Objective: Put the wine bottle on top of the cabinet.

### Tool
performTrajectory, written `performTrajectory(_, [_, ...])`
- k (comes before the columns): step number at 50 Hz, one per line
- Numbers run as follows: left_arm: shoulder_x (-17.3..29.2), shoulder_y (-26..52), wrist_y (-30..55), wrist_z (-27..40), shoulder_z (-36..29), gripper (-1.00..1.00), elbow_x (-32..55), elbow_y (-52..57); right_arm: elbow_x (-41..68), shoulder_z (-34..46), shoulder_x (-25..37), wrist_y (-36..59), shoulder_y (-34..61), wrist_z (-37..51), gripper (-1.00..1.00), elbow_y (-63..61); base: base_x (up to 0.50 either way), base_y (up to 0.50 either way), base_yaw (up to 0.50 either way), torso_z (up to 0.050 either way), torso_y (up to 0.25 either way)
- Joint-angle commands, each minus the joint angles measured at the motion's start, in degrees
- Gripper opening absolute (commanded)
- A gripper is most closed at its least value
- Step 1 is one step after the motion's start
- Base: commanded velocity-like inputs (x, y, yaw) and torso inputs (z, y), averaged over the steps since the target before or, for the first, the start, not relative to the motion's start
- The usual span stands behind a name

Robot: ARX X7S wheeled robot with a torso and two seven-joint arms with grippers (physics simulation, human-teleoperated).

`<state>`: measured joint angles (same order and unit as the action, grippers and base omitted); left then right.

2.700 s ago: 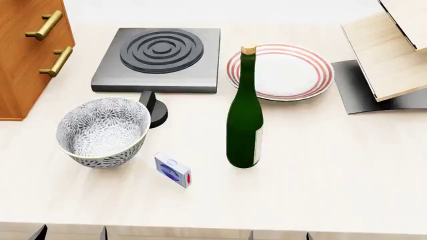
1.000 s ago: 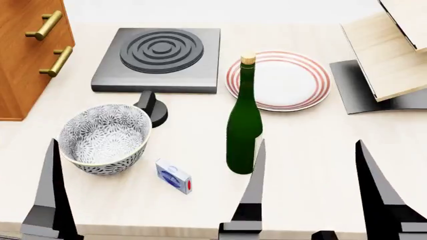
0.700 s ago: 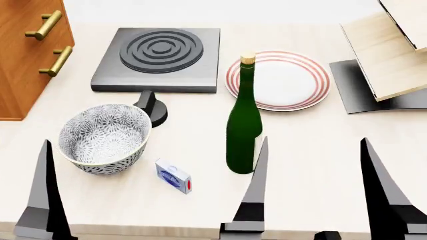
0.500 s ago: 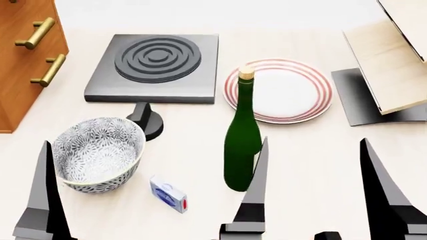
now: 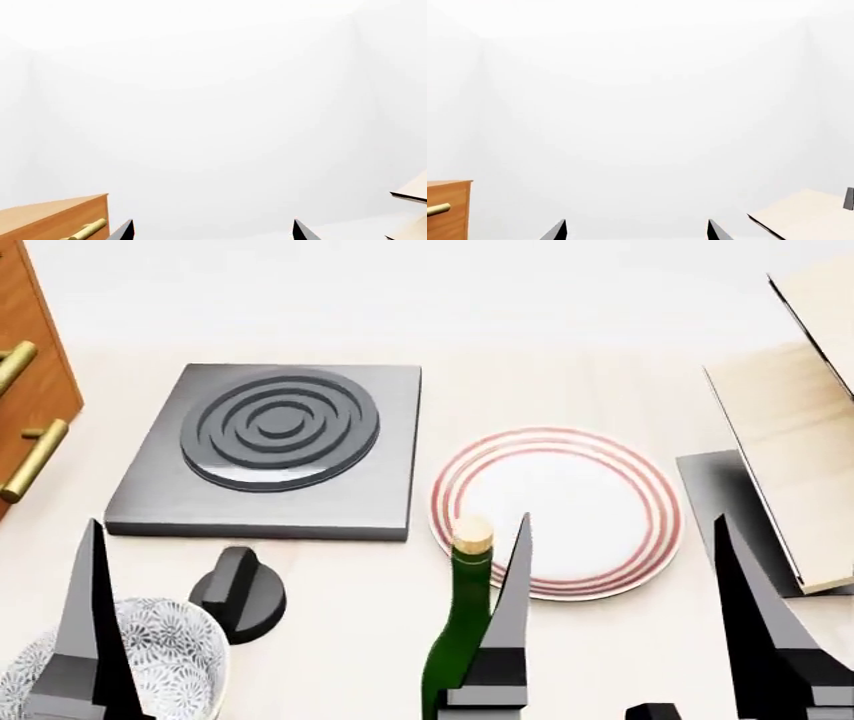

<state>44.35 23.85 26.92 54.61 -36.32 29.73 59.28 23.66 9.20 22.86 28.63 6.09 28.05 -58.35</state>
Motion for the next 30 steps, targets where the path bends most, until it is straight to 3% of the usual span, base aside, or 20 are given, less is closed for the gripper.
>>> performTrajectory(1, [0.69,1.25,-0.51,1.09,-1.56,1.00,0.82,-0.16,0.26,0.75,0.88,-0.44,0.18,0.67,1.00,0.18,0.00,0.00,0.00,0.000,0.000])
performTrajectory(16, [1.32,1.81,-1.40,2.04,-2.52,1.00,1.27,-0.59,0.92,1.02,1.72,-0.71,0.33,1.67,1.00,0.32,0.00,0.01,0.00,0.000,0.001])
performTrajectory(30, [1.75,2.30,-2.00,2.53,-3.38,1.00,1.32,-0.82,1.67,1.67,2.80,-0.67,0.80,2.64,1.00,-0.14,0.00,0.50,0.00,0.000,0.000])
